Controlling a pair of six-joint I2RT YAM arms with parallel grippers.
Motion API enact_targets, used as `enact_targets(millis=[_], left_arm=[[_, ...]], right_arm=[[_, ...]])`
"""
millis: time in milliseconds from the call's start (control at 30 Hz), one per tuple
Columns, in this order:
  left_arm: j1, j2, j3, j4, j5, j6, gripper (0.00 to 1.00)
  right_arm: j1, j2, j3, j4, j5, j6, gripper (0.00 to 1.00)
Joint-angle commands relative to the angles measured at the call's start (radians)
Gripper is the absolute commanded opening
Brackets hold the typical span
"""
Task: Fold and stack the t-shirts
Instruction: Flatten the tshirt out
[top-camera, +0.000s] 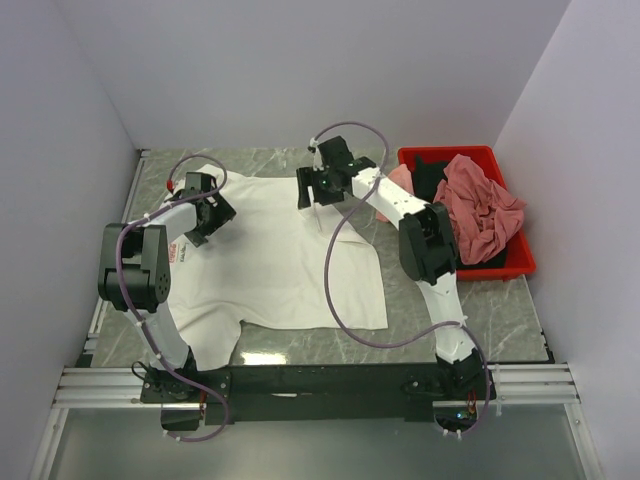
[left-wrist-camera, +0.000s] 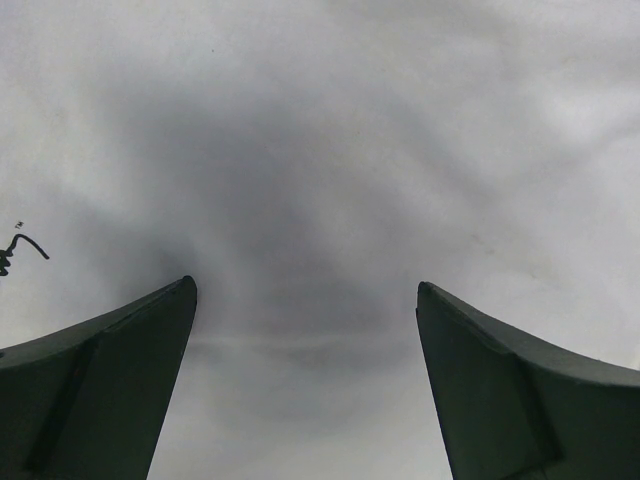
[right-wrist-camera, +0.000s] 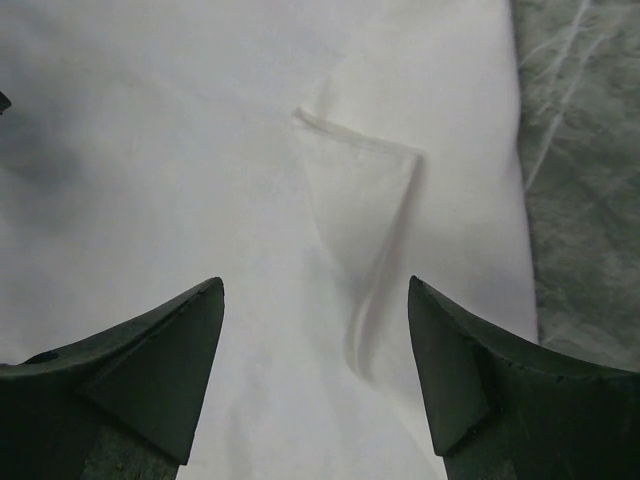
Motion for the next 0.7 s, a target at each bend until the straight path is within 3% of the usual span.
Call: enact_targets(millis=[0,467,667], left_arm=[[0.000,0.046,-0.023,-0.084,0.040,0.011,0.99],[0.000,0.046,-0.027,-0.075,0.041,0.014,0.99],[0.000,0.052,-0.024,-0.081,0.040,0.016,0.99]], right_arm=[[0.010,0.054,0.081,0.018,-0.085,0.025,0.80],[0.004,0.113,0.070,0.050,-0.047,0.060,0.79],[0.004,0.130,0.070,0.065,-0.081,0.075,0.70]])
